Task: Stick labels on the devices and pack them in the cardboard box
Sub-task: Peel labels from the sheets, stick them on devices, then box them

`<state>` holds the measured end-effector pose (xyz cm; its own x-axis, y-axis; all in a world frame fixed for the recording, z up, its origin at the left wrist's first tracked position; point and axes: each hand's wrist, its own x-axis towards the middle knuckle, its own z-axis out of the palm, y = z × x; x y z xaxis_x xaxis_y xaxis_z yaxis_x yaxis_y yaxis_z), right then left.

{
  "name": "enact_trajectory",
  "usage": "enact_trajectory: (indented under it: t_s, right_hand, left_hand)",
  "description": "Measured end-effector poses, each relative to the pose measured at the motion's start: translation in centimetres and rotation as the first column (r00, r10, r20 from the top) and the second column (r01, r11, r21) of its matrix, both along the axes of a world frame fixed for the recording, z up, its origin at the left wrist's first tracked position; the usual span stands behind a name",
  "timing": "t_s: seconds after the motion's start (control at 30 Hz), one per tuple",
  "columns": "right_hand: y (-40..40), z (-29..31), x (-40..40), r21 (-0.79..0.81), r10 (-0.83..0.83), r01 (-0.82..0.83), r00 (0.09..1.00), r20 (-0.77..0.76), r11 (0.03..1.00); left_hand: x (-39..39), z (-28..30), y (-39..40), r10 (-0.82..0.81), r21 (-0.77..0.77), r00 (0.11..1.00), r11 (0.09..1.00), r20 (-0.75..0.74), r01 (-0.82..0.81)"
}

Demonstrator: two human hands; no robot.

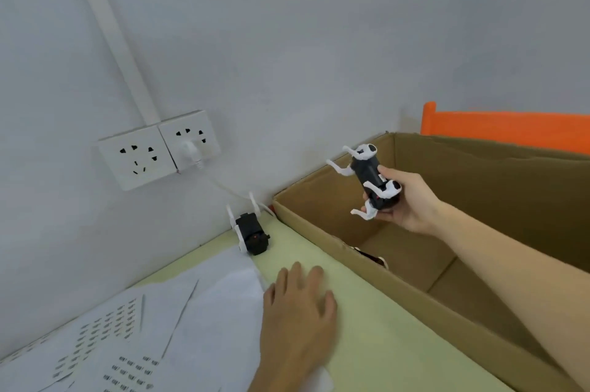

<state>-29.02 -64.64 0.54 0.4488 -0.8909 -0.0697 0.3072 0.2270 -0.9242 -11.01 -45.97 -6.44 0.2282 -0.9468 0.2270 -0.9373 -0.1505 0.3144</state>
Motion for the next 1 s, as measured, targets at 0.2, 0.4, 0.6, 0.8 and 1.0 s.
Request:
enact_trajectory:
  t_s: [0.2, 0.4, 0.6, 0.8, 1.0]
  right_hand:
    - [-10.2, -7.4, -3.0, 0.023, -0.168, 0.192, 0.903, -0.395, 0.981]
    - [-16.6, -14.2, -2.7, -0.358, -0.343, -0.004, 0.274, -0.898, 0.934]
    - [-18.0, -19.4, 1.2, -0.396, -0.479, -0.432, -0.097, -0.873, 0.810]
    - [-18.5, -23.8, 4.8, -0.324, -0.383, -0.415, -0.065, -0.921, 0.850]
    - [-19.0, -25.6, 5.4, -0.211, -0.162, -0.339, 0.167, -0.973, 0.917]
  left_hand:
    - [0.1, -0.7, -1.4, 0.040, 0.104, 0.997, 0.993, 0.071, -0.047]
    - [-0.8, 0.2, -2.1, -0.024, 0.224, 0.986, 0.974, 0.165, -0.014]
    - [-0.7, -0.5, -2.8, 0.023, 0.254, 0.968, 0.963, 0.248, -0.088]
    - [-0.1, -0.7, -3.7, 0.061, 0.153, 0.970, 0.983, 0.235, -0.099]
    - [0.1, -0.8, -4.0, 0.084, 0.164, 0.958, 0.978, 0.275, -0.132]
